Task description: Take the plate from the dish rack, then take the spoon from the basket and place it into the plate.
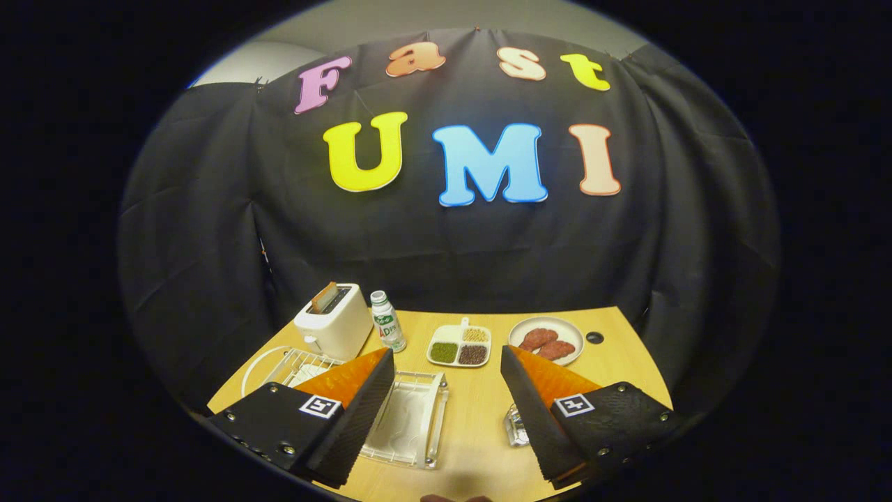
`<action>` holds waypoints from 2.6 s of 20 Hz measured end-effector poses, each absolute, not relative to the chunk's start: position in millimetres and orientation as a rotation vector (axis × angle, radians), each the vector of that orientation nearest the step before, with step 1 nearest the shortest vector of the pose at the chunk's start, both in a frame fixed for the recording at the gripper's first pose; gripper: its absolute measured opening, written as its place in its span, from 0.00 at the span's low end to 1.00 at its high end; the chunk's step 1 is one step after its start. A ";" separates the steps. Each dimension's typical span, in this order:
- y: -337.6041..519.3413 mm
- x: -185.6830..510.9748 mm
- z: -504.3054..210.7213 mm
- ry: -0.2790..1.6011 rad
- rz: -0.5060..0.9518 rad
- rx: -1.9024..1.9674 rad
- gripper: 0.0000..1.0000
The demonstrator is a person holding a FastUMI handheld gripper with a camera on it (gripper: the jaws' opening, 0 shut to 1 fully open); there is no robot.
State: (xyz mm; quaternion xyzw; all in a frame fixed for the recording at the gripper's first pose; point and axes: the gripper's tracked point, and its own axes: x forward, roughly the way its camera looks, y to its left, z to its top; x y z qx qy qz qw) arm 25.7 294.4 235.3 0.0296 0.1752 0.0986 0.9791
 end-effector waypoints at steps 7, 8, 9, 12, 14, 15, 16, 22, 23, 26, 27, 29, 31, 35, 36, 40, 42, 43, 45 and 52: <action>343.9 36.6 189.9 0.656 0.252 0.185 0.96; 350.1 38.3 183.6 0.694 0.253 0.200 0.96; 354.8 41.2 179.2 0.720 0.250 0.208 0.96; 364.8 50.7 163.8 0.802 0.230 0.178 0.96; 370.1 55.9 155.0 0.840 0.220 0.155 0.96; 371.5 57.8 151.5 0.852 0.213 0.148 0.96; 373.5 63.4 145.6 0.861 0.199 0.145 0.96; 384.0 77.9 110.1 0.946 0.169 0.101 0.96; 386.0 79.8 106.7 0.955 0.167 0.091 0.96; 389.3 81.7 93.3 0.992 0.160 0.058 0.96; 388.3 83.5 88.4 1.006 0.153 0.044 0.96; 386.7 83.1 76.1 1.038 0.135 0.016 0.96; 387.1 82.0 67.9 1.062 0.127 0.008 0.96; 389.3 71.1 48.8 1.124 0.103 -0.027 0.54; 392.5 69.0 48.4 1.119 0.090 -0.032 0.40; 401.8 67.9 59.1 1.086 0.004 -0.145 0.31; 405.2 66.8 63.5 1.070 -0.022 -0.183 0.31; 406.9 68.3 66.9 1.058 -0.031 -0.195 0.31; 405.2 71.6 74.3 1.027 -0.047 -0.237 0.31; 397.7 73.4 99.3 0.937 -0.101 -0.316 0.31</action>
